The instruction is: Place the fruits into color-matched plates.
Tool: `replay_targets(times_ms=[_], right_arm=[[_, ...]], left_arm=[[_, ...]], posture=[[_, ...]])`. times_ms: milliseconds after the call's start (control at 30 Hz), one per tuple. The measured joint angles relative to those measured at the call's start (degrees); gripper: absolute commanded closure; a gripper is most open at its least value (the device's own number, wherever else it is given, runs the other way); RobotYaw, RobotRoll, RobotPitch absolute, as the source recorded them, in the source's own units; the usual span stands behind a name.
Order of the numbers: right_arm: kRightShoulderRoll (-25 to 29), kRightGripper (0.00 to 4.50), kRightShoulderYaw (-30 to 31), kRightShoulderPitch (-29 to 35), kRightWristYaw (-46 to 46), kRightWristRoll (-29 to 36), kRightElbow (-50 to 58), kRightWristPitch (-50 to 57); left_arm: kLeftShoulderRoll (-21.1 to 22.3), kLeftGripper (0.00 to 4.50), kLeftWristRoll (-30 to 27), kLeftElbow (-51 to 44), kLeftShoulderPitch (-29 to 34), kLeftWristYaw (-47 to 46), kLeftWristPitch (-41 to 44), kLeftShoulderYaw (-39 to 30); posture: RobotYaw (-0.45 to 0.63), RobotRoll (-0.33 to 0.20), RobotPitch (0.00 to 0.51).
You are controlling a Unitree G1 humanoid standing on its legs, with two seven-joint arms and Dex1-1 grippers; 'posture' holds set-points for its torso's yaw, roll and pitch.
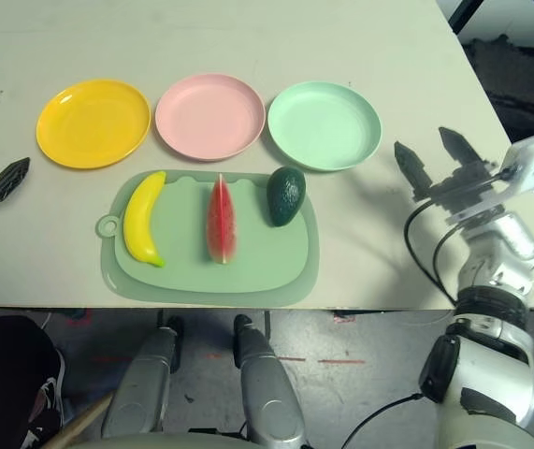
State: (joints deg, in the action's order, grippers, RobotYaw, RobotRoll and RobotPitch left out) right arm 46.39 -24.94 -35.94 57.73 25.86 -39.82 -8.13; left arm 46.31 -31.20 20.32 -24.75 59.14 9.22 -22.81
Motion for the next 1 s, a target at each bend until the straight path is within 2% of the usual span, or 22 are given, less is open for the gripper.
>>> replay_targets(times_ms=[100, 233, 333, 400, 567, 767, 867, 1000], right_arm=[[6.4, 0.00, 3.3, 1.0, 1.3, -1.3, 7.8, 9.4], [13.2, 0.00, 9.0, -1.1, 6.3, -3.3, 16.5, 16.3], [17.8, 0.00, 17.4, -6.0, 12.0, -10.5, 19.4, 11.3], [18.8, 0.00, 22.0, -9.7, 15.8, -14.8, 18.5, 6.0], [14.7, 0.00, 33.3, -24.8, 27.0, -23.6, 9.8, -9.4], [7.4, 0.00, 43.2, -38.4, 33.8, -28.4, -1.5, -28.2], [4.6, 0.00, 47.3, -42.2, 34.0, -28.6, -5.6, -33.8], [2.2, 0.00, 53.4, -43.8, 34.1, -27.2, -7.9, -38.8]], left_arm=[[2.9, 0.04, -2.8, -0.4, -0.4, 10.9, 3.8, 2.9], [4.5, 0.04, -2.5, -0.2, -2.6, 20.2, 4.4, 6.9], [4.6, 0.04, -1.6, 0.4, -6.0, 23.9, 3.9, 8.7], [4.8, 0.04, -1.2, 1.6, -7.5, 25.3, 3.4, 9.1], [5.9, 0.04, 0.9, 2.8, -9.2, 29.8, 2.0, 11.5], [7.4, 0.04, 1.7, 3.5, -9.6, 32.4, 1.9, 12.3], [7.9, 0.04, 1.7, 3.5, -10.0, 32.7, 1.9, 12.3], [8.2, 0.04, 1.7, 3.8, -10.1, 32.7, 1.6, 12.8]], posture=[[-0.07, 0.000, 0.374], [-0.11, 0.000, 0.364], [-0.11, 0.000, 0.353], [-0.11, 0.000, 0.345], [-0.10, 0.000, 0.339], [-0.10, 0.000, 0.338], [-0.09, 0.000, 0.338], [-0.10, 0.000, 0.342]])
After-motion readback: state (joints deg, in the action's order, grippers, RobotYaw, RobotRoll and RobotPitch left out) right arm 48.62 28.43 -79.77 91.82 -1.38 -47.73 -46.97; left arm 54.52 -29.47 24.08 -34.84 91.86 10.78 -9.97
